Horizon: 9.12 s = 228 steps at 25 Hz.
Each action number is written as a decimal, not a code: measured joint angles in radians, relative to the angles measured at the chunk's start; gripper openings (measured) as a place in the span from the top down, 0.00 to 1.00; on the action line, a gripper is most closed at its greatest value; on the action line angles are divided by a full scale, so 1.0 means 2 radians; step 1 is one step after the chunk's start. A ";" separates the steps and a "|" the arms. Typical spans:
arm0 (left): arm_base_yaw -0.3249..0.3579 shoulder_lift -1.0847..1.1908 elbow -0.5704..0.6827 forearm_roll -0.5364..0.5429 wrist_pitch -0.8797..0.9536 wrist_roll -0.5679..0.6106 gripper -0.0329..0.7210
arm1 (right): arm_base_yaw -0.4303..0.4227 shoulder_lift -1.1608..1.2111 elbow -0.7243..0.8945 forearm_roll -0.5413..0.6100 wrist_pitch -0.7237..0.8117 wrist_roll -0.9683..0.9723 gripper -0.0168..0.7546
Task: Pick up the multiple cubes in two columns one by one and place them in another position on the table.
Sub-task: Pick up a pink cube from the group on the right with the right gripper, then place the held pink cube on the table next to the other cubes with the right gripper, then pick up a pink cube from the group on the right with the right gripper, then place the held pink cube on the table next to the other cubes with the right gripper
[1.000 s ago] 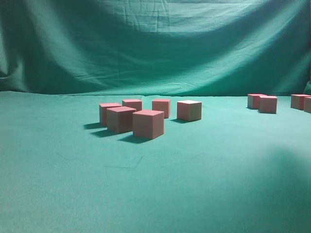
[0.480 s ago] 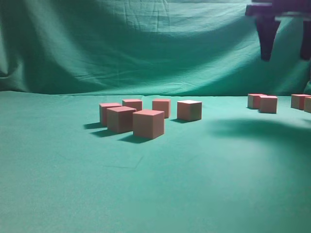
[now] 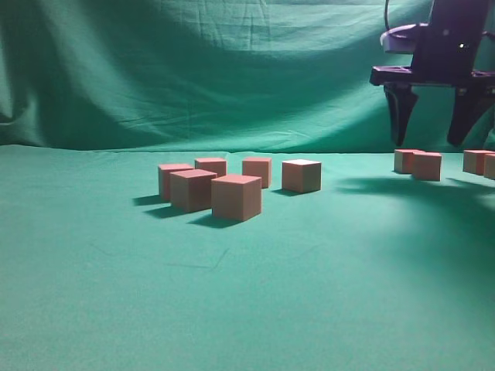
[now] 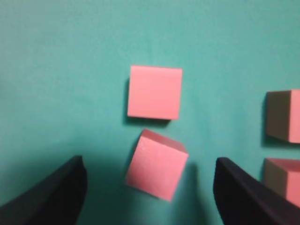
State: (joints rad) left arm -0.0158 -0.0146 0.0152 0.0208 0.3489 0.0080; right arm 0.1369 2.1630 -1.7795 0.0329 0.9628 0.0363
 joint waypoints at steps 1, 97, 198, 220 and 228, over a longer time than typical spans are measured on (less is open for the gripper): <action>0.000 0.000 0.000 0.000 0.000 0.000 0.96 | 0.000 0.004 0.000 0.001 -0.004 0.000 0.26; 0.000 0.000 0.000 0.000 0.000 0.000 0.96 | 0.347 -0.146 0.291 -0.140 -0.108 0.242 0.63; 0.000 0.000 0.000 0.000 0.000 0.000 0.96 | -0.070 0.022 0.020 -0.042 0.004 -0.051 0.46; 0.000 0.000 0.000 0.000 0.000 0.000 0.96 | 0.013 -0.205 0.021 0.001 0.137 -0.049 0.64; 0.000 0.000 0.000 0.000 0.000 0.000 0.96 | 0.171 -0.335 0.161 0.003 0.134 -0.027 0.64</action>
State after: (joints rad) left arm -0.0158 -0.0146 0.0152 0.0208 0.3489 0.0080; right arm 0.4791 1.4937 -1.4583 0.0381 1.2301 -0.0178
